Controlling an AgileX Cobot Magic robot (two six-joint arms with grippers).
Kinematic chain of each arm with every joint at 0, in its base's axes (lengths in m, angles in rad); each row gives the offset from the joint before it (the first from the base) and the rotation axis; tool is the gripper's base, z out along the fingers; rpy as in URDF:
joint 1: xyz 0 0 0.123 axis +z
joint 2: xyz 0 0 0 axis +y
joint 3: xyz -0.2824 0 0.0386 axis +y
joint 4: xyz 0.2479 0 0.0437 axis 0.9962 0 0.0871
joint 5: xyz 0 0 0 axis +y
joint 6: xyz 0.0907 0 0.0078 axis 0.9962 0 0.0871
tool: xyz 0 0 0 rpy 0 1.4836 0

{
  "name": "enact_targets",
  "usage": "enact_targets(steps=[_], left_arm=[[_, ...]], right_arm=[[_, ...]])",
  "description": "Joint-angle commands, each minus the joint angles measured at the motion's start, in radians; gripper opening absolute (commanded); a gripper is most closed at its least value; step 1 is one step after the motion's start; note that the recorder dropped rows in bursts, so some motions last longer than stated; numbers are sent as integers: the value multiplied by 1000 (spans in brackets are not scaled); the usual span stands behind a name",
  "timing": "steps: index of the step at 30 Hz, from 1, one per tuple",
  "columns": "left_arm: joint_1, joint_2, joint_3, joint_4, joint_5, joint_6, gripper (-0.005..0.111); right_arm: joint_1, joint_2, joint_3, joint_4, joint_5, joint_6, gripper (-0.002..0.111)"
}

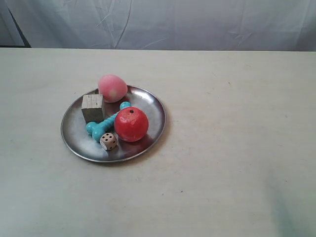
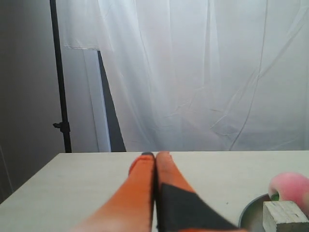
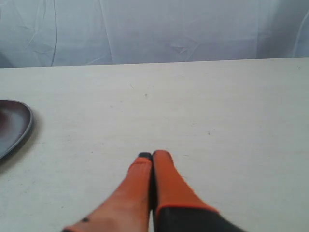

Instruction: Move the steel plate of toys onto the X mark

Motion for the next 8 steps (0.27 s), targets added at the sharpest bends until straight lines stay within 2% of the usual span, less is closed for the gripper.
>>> enact_targets(steps=[1, 8], left_arm=[[7, -5, 1, -2, -6, 3, 0], [7, -5, 1, -2, -6, 3, 0]], right_arm=[[-5, -7, 2, -2, -13, -2, 0], [-5, -7, 2, -2, -13, 1, 0]])
